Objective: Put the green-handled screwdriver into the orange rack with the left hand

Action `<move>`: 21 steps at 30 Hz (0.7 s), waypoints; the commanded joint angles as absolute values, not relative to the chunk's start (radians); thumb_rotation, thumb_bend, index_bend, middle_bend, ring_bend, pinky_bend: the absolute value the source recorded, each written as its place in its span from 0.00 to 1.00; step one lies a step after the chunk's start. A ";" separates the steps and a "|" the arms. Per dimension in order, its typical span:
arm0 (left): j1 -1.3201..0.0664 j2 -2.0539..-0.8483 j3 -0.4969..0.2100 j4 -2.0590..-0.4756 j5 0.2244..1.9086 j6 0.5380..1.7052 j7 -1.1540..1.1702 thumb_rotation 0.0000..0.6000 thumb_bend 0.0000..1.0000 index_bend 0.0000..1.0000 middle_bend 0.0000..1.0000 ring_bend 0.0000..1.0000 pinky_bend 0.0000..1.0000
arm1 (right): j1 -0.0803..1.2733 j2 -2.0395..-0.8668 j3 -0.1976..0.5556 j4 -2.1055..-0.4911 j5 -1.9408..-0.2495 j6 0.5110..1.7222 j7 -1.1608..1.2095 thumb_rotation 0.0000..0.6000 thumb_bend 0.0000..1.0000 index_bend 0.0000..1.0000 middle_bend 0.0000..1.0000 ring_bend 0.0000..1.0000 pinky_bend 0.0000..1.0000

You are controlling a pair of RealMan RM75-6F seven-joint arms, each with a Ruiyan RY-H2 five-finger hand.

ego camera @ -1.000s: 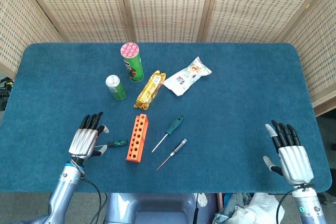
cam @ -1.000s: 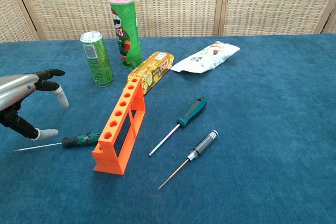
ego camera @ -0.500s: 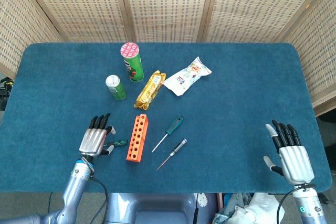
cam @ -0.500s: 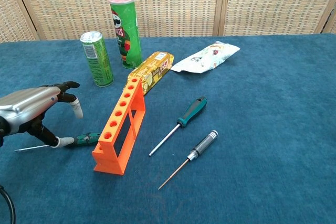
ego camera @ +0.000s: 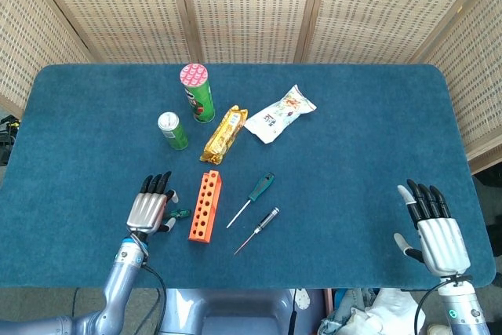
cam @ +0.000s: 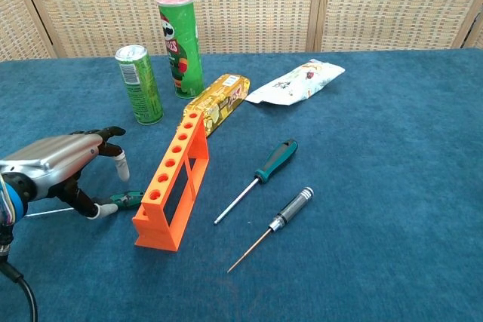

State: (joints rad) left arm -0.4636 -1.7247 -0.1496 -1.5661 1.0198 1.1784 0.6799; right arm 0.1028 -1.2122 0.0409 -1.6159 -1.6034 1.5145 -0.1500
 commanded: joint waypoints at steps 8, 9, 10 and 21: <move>-0.478 -1.752 -0.142 -1.525 0.991 1.171 0.689 1.00 0.28 0.47 0.00 0.00 0.00 | 0.102 -1.211 0.042 -1.615 -1.602 1.516 -0.146 1.00 0.24 0.00 0.00 0.00 0.00; -0.479 -1.755 -0.141 -1.521 0.990 1.171 0.689 1.00 0.29 0.49 0.00 0.00 0.00 | 0.102 -1.211 0.042 -1.615 -1.602 1.515 -0.145 1.00 0.24 0.00 0.00 0.00 0.00; -0.480 -1.757 -0.140 -1.517 0.990 1.171 0.689 1.00 0.29 0.51 0.00 0.00 0.00 | 0.102 -1.210 0.042 -1.615 -1.602 1.516 -0.145 1.00 0.24 0.00 0.00 0.00 0.00; -0.472 -1.756 -0.140 -1.520 1.061 1.219 0.609 1.00 0.31 0.57 0.00 0.00 0.00 | 0.101 -1.210 0.042 -1.614 -1.604 1.518 -0.142 1.00 0.24 0.00 0.00 0.00 0.00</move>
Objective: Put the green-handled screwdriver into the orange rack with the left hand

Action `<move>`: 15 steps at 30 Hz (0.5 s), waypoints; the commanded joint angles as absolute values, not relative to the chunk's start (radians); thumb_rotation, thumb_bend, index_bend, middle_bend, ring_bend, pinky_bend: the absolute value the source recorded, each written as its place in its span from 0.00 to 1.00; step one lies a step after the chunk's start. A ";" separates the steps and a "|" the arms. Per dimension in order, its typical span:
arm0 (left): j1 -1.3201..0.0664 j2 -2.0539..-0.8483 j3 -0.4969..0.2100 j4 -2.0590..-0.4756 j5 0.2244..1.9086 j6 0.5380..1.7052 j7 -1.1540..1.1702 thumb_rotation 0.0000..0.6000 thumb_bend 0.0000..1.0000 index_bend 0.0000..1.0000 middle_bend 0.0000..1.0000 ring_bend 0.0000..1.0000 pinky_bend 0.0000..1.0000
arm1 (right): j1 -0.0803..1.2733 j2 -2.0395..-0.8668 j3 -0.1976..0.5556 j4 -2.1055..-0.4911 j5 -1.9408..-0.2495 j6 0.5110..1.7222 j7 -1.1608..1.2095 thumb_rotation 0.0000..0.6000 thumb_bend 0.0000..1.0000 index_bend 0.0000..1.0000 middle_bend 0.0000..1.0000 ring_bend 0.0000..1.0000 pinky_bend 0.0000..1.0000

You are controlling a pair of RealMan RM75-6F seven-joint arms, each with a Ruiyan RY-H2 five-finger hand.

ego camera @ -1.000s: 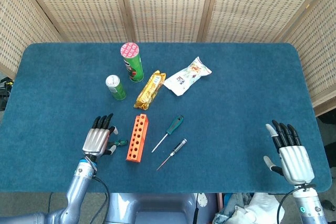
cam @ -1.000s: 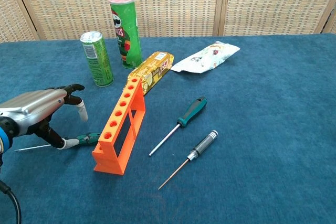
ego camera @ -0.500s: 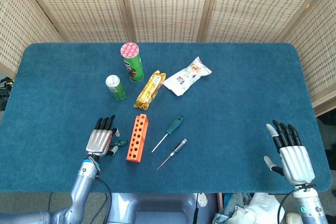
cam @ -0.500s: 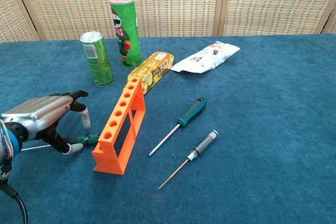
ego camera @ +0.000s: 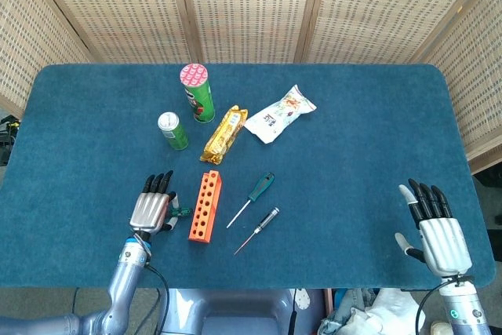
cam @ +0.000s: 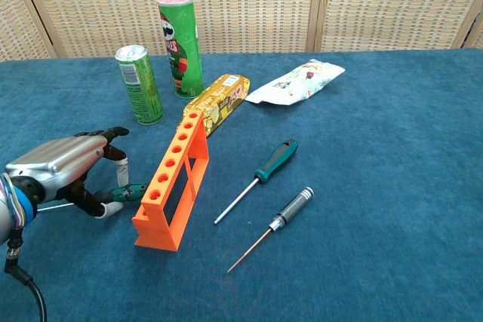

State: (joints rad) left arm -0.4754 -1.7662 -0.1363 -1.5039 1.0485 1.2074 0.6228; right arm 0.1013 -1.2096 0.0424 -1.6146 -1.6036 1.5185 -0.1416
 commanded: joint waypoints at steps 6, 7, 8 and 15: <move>-0.461 -1.699 -0.166 -1.617 1.125 1.268 0.534 1.00 0.32 0.57 0.00 0.00 0.00 | 0.101 -1.211 0.042 -1.615 -1.605 1.518 -0.145 1.00 0.24 0.00 0.00 0.00 0.00; -0.459 -1.694 -0.168 -1.626 1.133 1.272 0.520 1.00 0.31 0.57 0.00 0.00 0.00 | 0.101 -1.211 0.042 -1.615 -1.605 1.518 -0.145 1.00 0.24 0.00 0.00 0.00 0.00; -0.456 -1.690 -0.171 -1.634 1.141 1.278 0.504 1.00 0.31 0.57 0.00 0.00 0.00 | 0.101 -1.211 0.042 -1.616 -1.604 1.518 -0.146 1.00 0.24 0.00 0.00 0.00 0.00; -0.436 -1.667 -0.189 -1.666 1.221 1.323 0.360 1.00 0.32 0.57 0.00 0.00 0.00 | 0.100 -1.210 0.044 -1.615 -1.602 1.520 -0.144 1.00 0.24 0.00 0.00 0.00 0.00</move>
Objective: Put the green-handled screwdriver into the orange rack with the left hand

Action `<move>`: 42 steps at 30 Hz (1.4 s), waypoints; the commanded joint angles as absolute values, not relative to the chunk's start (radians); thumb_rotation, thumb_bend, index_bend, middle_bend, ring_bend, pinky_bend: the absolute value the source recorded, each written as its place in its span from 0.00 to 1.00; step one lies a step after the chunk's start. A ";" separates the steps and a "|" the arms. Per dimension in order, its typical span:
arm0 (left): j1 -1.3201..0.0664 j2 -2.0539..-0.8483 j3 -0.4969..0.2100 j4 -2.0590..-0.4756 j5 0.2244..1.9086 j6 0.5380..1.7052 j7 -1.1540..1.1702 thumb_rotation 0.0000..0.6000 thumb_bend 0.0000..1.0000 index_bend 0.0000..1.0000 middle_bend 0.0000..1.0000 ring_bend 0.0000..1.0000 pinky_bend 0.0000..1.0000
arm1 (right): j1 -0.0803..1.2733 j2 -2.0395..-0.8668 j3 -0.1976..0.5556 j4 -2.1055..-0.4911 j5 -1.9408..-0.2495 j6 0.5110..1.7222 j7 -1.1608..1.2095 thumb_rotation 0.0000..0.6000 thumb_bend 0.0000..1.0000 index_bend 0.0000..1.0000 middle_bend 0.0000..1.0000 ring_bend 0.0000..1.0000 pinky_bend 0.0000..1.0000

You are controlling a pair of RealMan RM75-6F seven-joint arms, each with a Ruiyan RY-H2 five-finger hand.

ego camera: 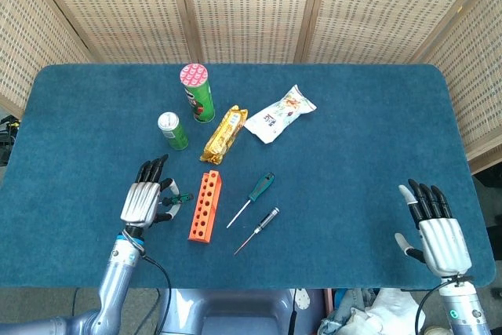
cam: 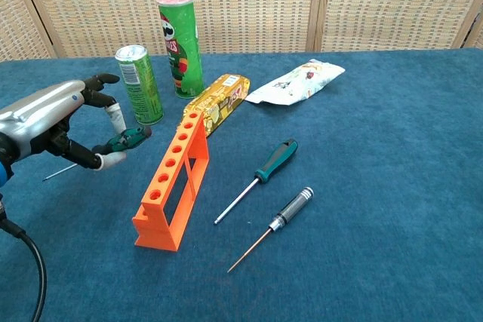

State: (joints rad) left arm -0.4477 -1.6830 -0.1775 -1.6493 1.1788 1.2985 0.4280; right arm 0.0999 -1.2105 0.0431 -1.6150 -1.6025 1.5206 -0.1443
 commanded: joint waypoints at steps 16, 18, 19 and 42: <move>-0.437 -1.544 -0.275 -1.836 1.256 1.248 -0.067 1.00 0.32 0.59 0.02 0.00 0.00 | 0.103 -1.215 0.043 -1.614 -1.598 1.512 -0.153 1.00 0.24 0.00 0.00 0.00 0.00; -0.445 -1.527 -0.289 -1.859 1.243 1.227 -0.102 1.00 0.32 0.59 0.02 0.00 0.00 | 0.103 -1.215 0.043 -1.613 -1.598 1.512 -0.153 1.00 0.24 0.00 0.00 0.00 0.00; -0.447 -1.523 -0.292 -1.864 1.240 1.222 -0.110 1.00 0.32 0.59 0.03 0.00 0.00 | 0.103 -1.215 0.043 -1.613 -1.598 1.512 -0.153 1.00 0.24 0.00 0.00 0.00 0.00; -0.577 -1.528 -0.359 -1.674 1.343 1.054 -0.564 1.00 0.35 0.61 0.06 0.00 0.00 | 0.108 -1.218 0.044 -1.603 -1.582 1.493 -0.145 1.00 0.24 0.00 0.00 0.00 0.00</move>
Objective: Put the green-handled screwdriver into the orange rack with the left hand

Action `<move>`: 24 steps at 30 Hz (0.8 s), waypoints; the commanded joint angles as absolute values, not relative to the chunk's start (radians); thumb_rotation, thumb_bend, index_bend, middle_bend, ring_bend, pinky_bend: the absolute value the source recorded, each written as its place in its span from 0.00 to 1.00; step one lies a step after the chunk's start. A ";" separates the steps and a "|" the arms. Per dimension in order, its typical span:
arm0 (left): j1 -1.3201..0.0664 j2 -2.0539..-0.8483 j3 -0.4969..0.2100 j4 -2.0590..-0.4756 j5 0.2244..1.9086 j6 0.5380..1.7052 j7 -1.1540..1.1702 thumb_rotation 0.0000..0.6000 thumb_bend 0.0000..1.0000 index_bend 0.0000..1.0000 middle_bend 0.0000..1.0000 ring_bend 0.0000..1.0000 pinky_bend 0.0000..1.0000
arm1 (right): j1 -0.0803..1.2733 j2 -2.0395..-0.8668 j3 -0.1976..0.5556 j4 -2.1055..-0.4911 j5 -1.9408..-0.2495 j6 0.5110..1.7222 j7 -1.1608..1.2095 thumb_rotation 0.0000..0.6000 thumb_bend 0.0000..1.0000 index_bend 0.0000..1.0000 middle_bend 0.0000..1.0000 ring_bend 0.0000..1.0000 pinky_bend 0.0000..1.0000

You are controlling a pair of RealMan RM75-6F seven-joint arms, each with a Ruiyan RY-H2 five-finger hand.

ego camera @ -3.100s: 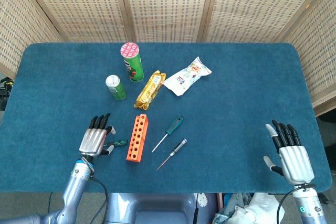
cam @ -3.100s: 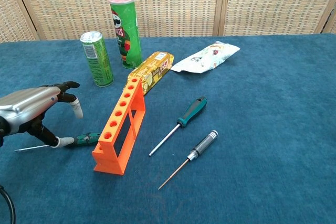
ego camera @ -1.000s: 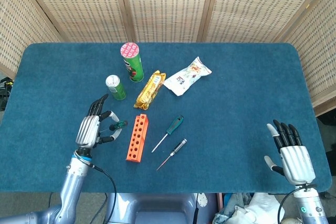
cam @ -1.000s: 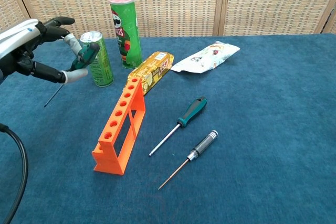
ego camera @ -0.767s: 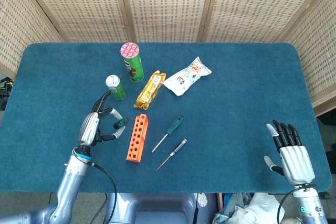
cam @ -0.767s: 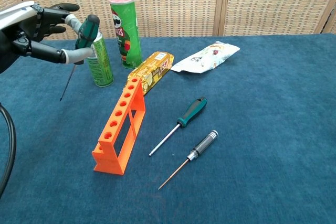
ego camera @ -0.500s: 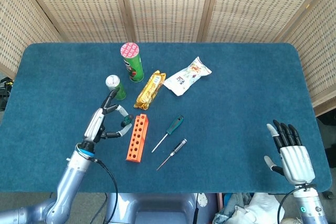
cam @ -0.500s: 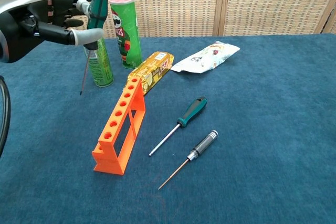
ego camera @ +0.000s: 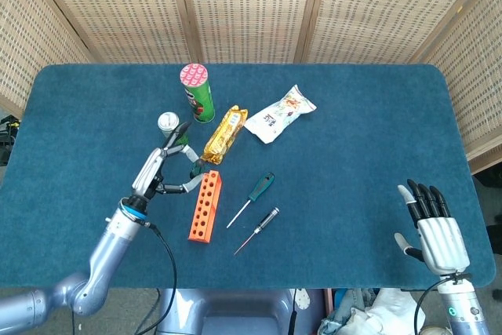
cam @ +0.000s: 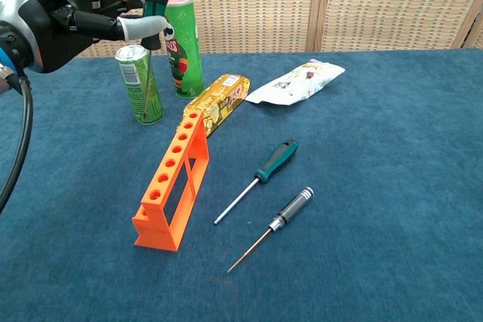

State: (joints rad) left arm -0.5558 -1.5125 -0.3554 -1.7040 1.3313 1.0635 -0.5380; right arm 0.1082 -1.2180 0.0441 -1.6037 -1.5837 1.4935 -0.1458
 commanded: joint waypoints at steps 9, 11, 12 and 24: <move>-0.630 -1.575 -0.369 -1.600 1.355 1.040 -0.626 1.00 0.35 0.61 0.06 0.00 0.00 | 0.110 -1.219 0.046 -1.598 -1.573 1.484 -0.137 1.00 0.24 0.00 0.00 0.00 0.00; -0.640 -1.584 -0.371 -1.588 1.349 1.034 -0.643 1.00 0.35 0.61 0.06 0.00 0.00 | 0.112 -1.219 0.046 -1.597 -1.572 1.482 -0.134 1.00 0.24 0.00 0.00 0.00 0.00; -0.644 -1.588 -0.370 -1.582 1.349 1.031 -0.649 1.00 0.35 0.61 0.06 0.00 0.00 | 0.112 -1.219 0.046 -1.597 -1.571 1.482 -0.133 1.00 0.24 0.00 0.00 0.00 0.00; -0.691 -1.644 -0.350 -1.504 1.355 1.025 -0.658 1.00 0.35 0.61 0.06 0.00 0.00 | 0.111 -1.213 0.050 -1.593 -1.564 1.484 -0.111 1.00 0.24 0.00 0.00 0.00 0.00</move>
State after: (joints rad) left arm -0.6883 -1.6409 -0.3518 -1.5073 1.3542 1.0242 -0.6593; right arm 0.1113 -1.2135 0.0497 -1.5927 -1.5639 1.4833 -0.1107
